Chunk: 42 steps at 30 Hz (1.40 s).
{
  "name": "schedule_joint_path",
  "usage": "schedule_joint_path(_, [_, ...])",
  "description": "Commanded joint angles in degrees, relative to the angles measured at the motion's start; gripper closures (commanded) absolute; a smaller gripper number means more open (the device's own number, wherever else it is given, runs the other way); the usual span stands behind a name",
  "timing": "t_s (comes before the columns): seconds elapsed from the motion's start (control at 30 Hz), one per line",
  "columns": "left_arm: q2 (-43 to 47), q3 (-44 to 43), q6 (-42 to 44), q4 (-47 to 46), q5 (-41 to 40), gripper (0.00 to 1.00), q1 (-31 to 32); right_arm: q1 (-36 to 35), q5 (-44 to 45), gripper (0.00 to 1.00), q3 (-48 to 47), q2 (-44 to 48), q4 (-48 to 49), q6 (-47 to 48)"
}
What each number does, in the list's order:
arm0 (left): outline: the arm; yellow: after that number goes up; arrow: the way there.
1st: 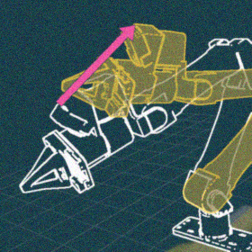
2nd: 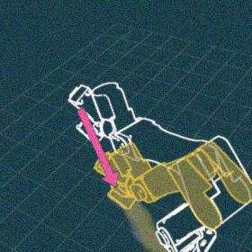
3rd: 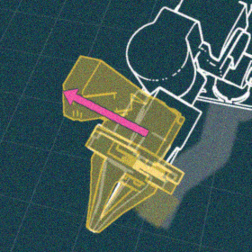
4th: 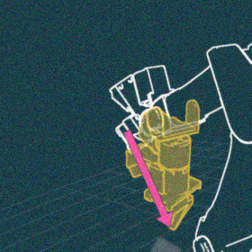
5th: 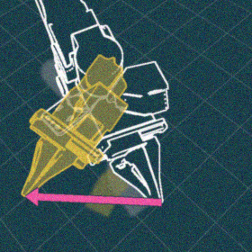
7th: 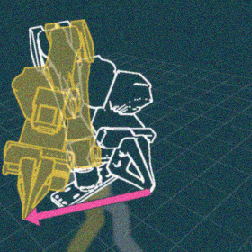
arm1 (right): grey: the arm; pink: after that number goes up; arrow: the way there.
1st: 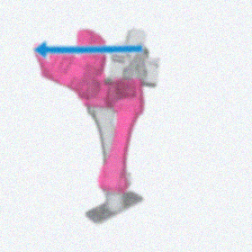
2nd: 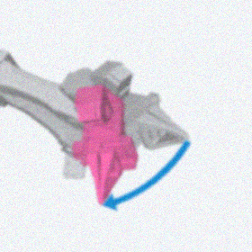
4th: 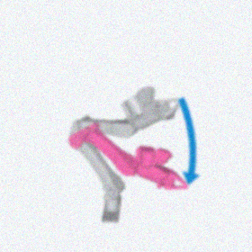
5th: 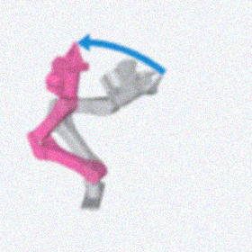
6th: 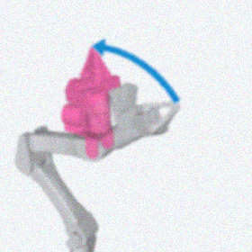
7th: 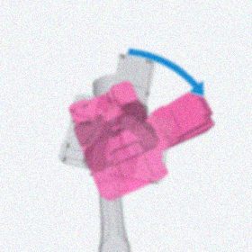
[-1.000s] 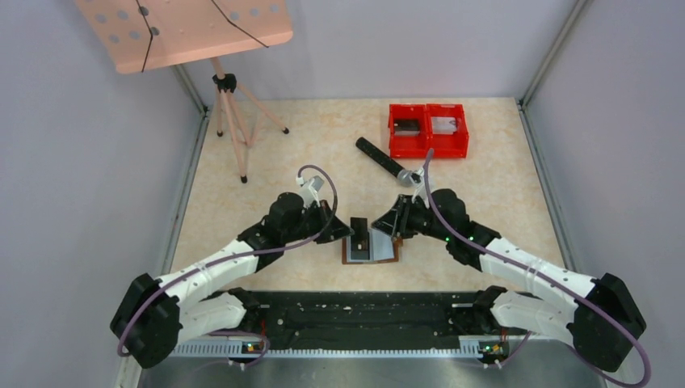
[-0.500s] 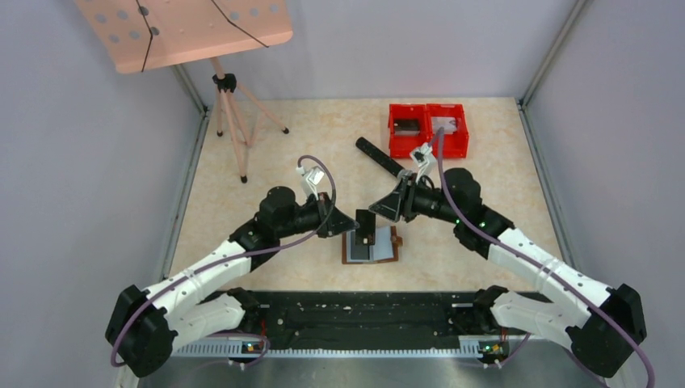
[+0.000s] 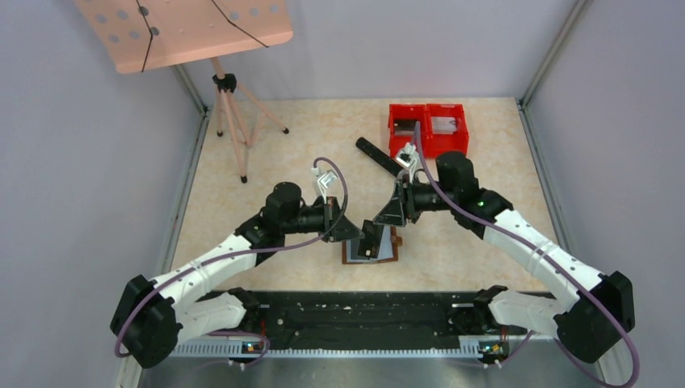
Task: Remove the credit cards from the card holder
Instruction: Place the credit card in the storage box.
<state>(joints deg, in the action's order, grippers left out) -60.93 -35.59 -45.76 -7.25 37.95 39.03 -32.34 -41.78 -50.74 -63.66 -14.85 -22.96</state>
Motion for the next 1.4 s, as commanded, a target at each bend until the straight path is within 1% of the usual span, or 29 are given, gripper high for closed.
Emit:
schedule_joint_path(0.0, [0.5,-2.7,2.1,-1.2,2.9,1.00,-0.2,0.3,-5.6,0.62,-1.9,0.1,-2.7,5.1])
schedule_joint_path(0.13, [-0.5,-2.8,2.2,-1.8,4.5,1.00,-0.2,0.3,-5.5,0.64,-1.9,0.0,-2.7,6.0])
schedule_joint_path(0.27, [-1.5,-2.8,1.7,-3.4,6.3,1.00,-0.2,0.3,-6.6,0.61,-2.5,-1.2,-3.4,7.7])
schedule_joint_path(0.43, [-1.9,-2.6,1.3,-4.5,7.5,1.00,-0.2,0.3,-8.9,0.63,-2.7,-2.1,-3.9,9.6])
schedule_joint_path(0.53, [-2.0,-2.1,0.9,-5.3,7.6,1.00,-0.2,0.3,-9.0,0.62,-4.0,-2.8,-7.4,12.6])
schedule_joint_path(0.63, [-2.1,-1.5,0.3,-6.4,7.8,1.00,-0.2,0.3,-10.5,0.63,-4.4,-3.6,-8.5,13.6])
schedule_joint_path(0.67, [-2.1,-1.4,0.1,-6.9,7.9,1.00,-0.2,0.3,-11.0,0.65,-4.4,-3.9,-8.4,13.7])
schedule_joint_path(0.7, [-2.2,-1.2,-0.1,-7.3,7.8,1.00,-0.2,0.3,-11.3,0.73,-4.2,-4.0,-8.2,13.5])
schedule_joint_path(0.77, [-2.6,-1.2,-0.3,-6.9,7.0,1.00,-0.3,0.3,-11.2,0.96,-3.2,-3.7,-6.9,12.8])
schedule_joint_path(0.8, [-2.8,-1.4,-0.4,-6.5,6.5,1.00,-0.3,0.3,-11.2,1.00,-2.7,-3.4,-6.0,12.2])
schedule_joint_path(0.87, [-3.2,-1.9,-0.5,-4.3,4.4,0.98,-0.6,0.3,-10.6,1.00,-1.8,-2.3,-3.8,10.4])
schedule_joint_path(0.9, [-3.4,-2.4,-0.5,-2.5,3.3,0.91,-1.1,0.3,-9.4,1.00,-1.7,-2.0,-3.1,9.3])
schedule_joint_path(0.97, [-3.2,-2.5,0.2,-0.3,1.5,0.74,-2.7,0.7,-5.6,1.00,-2.1,-1.6,-2.8,7.8])
schedule_joint_path(1.0, [-3.0,-2.7,0.8,1.1,0.6,0.69,-3.5,1.3,-4.3,1.00,-2.2,-1.5,-2.7,6.9])
schedule_joint_path(1.03, [-2.8,-3.0,1.6,2.9,-0.4,0.63,-4.3,2.3,-3.5,1.00,-2.4,-1.7,-2.3,5.7])
schedule_joint_path(1.07, [-2.5,-3.3,2.6,4.6,-2.3,0.54,-5.5,3.9,-2.7,1.00,-2.5,-1.8,-1.9,4.5])
schedule_joint_path(1.13, [-1.9,-4.7,5.4,11.0,-7.5,0.43,-6.6,7.2,-0.7,1.00,-3.4,-2.4,-2.1,3.4])
schedule_joint_path(1.17, [-1.8,-5.8,7.0,14.3,-10.6,0.40,-6.7,8.8,0.9,1.00,-4.0,-2.8,-2.3,2.9])
schedule_joint_path(1.2, [-1.8,-6.9,9.0,17.2,-13.0,0.34,-6.8,10.7,2.5,1.00,-5.0,-3.3,-2.4,2.3])
schedule_joint_path(1.23, [-1.9,-8.0,10.7,19.5,-14.3,0.26,-6.8,12.5,4.9,1.00,-6.0,-4.0,-2.3,1.8])
schedule_joint_path(1.27, [-2.0,-9.0,12.3,21.8,-15.8,0.08,-6.8,14.1,8.3,1.00,-7.3,-4.9,-2.2,1.4])
schedule_joint_path(1.3, [-2.2,-9.9,13.5,23.7,-17.3,0.02,-6.8,15.5,13.0,1.00,-8.8,-5.9,-2.4,1.1])
schedule_joint_path(1.37, [-2.4,-11.3,15.5,26.8,-19.7,0.01,-6.9,18.0,19.8,1.00,-11.8,-8.9,-2.3,0.4])
